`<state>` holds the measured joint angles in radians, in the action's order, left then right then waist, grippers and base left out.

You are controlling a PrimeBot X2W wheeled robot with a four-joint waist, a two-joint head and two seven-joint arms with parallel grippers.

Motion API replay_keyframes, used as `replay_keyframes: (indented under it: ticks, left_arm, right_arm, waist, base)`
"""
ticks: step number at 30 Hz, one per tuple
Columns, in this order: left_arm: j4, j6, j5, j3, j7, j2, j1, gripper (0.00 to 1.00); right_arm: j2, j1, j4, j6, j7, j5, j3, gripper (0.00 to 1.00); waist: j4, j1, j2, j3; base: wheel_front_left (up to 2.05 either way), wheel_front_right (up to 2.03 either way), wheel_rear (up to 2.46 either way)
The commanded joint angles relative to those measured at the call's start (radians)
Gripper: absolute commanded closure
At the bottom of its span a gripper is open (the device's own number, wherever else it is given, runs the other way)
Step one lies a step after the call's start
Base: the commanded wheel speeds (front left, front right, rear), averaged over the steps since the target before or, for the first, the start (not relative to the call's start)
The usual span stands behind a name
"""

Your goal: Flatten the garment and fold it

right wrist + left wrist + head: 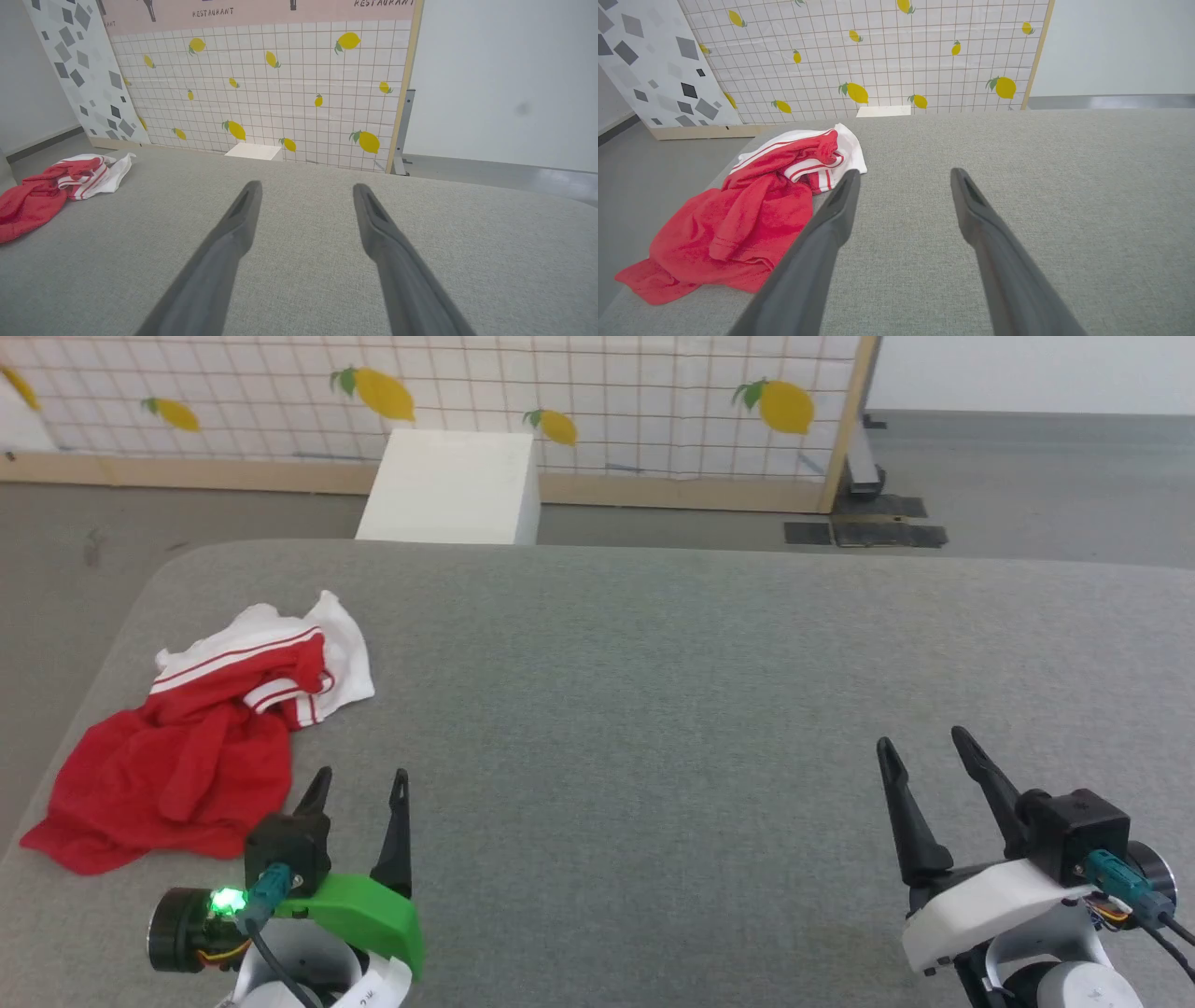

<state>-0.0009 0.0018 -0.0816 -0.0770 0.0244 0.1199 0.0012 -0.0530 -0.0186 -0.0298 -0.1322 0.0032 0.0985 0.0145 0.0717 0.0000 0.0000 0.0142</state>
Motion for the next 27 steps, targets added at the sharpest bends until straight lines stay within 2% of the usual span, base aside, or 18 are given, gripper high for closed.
replay_keyframes:
  ticks: [1,20,27]
  left_arm:
    - [0.006,0.007,0.000,0.000,-0.006,0.010,-0.021,0.00]
    - [0.048,0.034,0.008,-0.026,-0.022,0.047,-0.067,0.00]
    - [0.061,0.040,0.011,-0.042,-0.033,0.049,-0.076,0.00]
  right_arm:
    - [0.000,0.004,-0.009,0.001,0.001,0.011,0.005,0.00]
    - [-0.002,-0.039,-0.057,0.001,0.011,0.053,0.040,0.00]
    - [0.000,-0.051,-0.066,0.002,0.011,0.062,0.046,0.00]
  waist:
    - [0.032,0.0000,0.0000,0.008]
    - [0.296,0.0000,0.0000,0.016]
    - [0.359,0.0000,0.0000,0.013]
  base:
    - [0.00,0.00,0.00]
    - [0.00,0.00,0.00]
    - [0.00,0.00,0.00]
